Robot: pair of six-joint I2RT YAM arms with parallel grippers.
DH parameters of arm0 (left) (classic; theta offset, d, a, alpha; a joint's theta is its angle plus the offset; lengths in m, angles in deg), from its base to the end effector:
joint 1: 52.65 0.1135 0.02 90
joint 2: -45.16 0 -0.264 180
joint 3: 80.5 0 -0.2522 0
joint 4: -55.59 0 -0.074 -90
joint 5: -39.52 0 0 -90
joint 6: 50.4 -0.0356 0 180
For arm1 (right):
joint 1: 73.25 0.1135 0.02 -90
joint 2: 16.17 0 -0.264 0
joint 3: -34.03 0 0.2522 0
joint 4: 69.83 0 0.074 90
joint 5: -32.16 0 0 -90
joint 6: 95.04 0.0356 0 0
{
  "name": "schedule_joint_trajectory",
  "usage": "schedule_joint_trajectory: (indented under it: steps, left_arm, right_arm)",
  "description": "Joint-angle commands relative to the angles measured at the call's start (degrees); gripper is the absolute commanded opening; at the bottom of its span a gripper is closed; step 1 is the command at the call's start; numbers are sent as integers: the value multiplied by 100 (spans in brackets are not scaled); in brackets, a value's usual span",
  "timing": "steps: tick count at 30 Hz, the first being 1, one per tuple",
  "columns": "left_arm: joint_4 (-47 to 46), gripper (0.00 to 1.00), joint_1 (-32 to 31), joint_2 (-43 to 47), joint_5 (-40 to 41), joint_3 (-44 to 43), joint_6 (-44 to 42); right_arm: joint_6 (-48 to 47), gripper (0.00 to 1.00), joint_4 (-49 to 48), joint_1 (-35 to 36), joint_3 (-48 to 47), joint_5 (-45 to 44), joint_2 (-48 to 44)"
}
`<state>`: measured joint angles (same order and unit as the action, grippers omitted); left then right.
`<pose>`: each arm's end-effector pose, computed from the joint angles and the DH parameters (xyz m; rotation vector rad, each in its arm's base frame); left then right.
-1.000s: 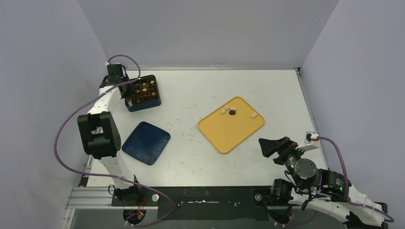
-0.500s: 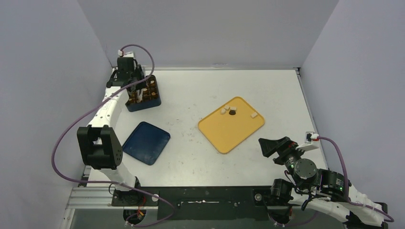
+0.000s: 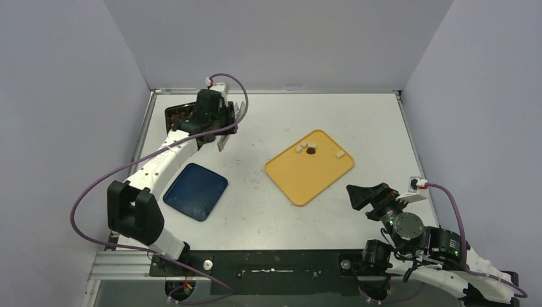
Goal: Pack the chocolate
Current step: Place the clamp at the center of the board.
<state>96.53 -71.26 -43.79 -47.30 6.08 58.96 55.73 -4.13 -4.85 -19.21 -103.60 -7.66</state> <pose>0.3368 -0.1113 0.3320 -0.0457 2.2228 -0.3064 0.0349 0.0188 0.2947 0.4071 1.8565 0.8031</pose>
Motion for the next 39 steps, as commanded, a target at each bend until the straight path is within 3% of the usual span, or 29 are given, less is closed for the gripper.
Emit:
schedule_joint_trajectory:
  steps: [1, 9, 22, 39]
  left_arm:
    - [-207, 35, -600, 33, 185, 169, 172]
    - [-689, 35, -1288, -459, 746, 531, 318]
    - [-1318, 36, -1388, -1275, 1036, 1091, 455]
    - [-1259, 50, -1642, -1679, 1287, 1098, 592]
  right_arm:
    - [22, 100, 18, 60, -147, -117, 155]
    - [35, 100, 24, 59, -139, -102, 158]
    - [57, 100, 70, 68, -182, -140, 295]
    - [27, 100, 49, 77, -183, -137, 317]
